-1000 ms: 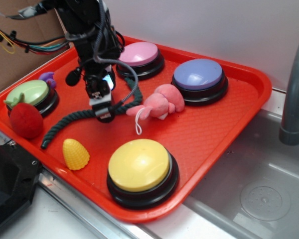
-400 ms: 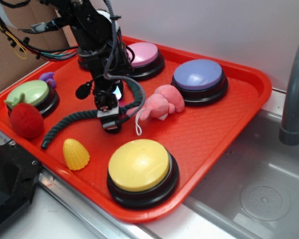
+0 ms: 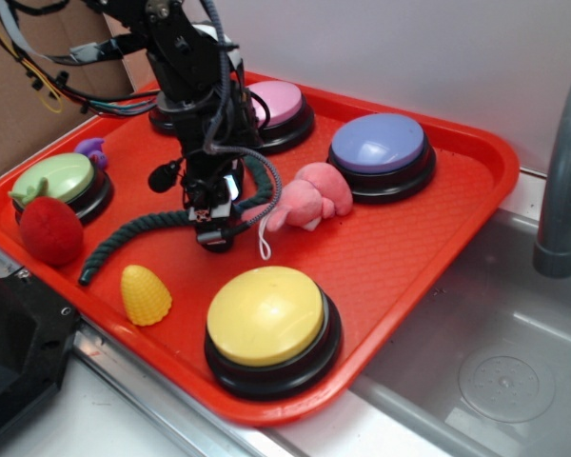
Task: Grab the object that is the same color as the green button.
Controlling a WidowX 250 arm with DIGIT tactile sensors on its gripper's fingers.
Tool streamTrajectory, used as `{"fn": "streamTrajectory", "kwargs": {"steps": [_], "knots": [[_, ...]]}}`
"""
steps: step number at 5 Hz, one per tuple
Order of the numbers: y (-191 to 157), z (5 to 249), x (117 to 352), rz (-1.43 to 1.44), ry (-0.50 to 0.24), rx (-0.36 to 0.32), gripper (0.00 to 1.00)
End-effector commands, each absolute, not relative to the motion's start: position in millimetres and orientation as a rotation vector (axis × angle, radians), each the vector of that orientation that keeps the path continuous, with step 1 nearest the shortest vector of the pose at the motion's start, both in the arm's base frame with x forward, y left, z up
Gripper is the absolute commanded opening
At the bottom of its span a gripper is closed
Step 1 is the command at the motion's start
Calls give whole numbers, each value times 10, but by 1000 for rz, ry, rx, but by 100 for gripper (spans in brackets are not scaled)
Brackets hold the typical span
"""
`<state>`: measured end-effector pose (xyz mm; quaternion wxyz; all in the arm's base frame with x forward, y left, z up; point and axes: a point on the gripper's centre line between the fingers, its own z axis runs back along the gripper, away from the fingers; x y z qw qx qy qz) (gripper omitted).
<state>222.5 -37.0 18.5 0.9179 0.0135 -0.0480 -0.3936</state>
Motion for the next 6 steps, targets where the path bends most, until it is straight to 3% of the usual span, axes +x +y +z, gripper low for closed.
{"fn": "streamTrajectory", "kwargs": {"steps": [1, 2, 3, 5, 6], "knots": [[-357, 224, 2224, -810, -111, 26, 0], [-357, 249, 2243, -795, -80, 39, 0], [-310, 500, 2250, -673, -66, 52, 0], [-219, 1423, 2283, -205, -74, 85, 0], [-170, 1859, 2225, -38, -88, 10, 0]]}}
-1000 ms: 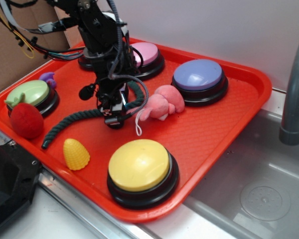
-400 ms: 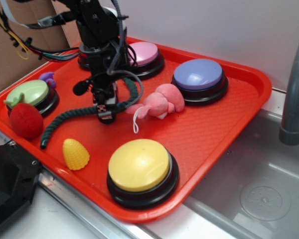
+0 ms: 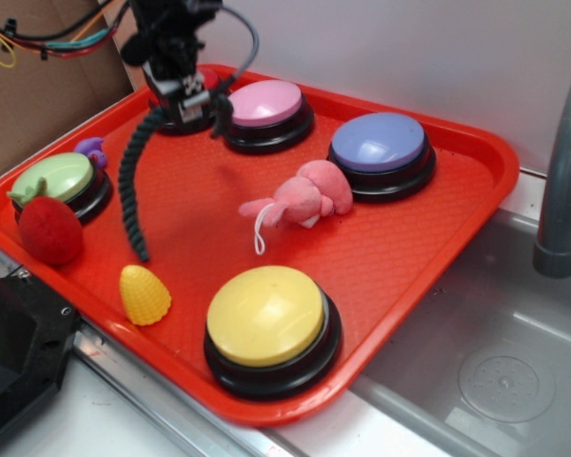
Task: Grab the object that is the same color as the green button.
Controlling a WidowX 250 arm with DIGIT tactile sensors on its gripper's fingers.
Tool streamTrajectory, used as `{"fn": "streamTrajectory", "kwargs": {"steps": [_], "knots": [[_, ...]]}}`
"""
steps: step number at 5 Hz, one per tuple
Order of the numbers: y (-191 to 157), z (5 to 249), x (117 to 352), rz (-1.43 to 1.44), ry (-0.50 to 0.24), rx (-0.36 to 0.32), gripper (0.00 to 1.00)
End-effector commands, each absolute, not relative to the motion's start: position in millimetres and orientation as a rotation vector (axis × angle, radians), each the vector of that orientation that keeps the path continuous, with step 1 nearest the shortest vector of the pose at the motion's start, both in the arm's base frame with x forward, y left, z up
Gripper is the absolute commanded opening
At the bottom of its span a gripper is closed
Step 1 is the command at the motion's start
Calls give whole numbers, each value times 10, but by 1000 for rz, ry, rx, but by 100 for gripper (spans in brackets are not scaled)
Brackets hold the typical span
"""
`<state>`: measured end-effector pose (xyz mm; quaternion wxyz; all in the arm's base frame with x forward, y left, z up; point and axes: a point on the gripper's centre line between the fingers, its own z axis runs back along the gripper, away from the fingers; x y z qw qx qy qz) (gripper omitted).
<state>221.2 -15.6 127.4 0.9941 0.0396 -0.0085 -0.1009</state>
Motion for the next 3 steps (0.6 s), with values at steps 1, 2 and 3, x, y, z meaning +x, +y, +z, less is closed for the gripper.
{"fn": "streamTrajectory", "kwargs": {"steps": [1, 2, 3], "knots": [[-147, 2169, 2141, 33, -142, 6, 0], [-143, 2319, 2020, 66, -173, -19, 0], [-177, 2366, 1916, 74, -129, -12, 0]]}}
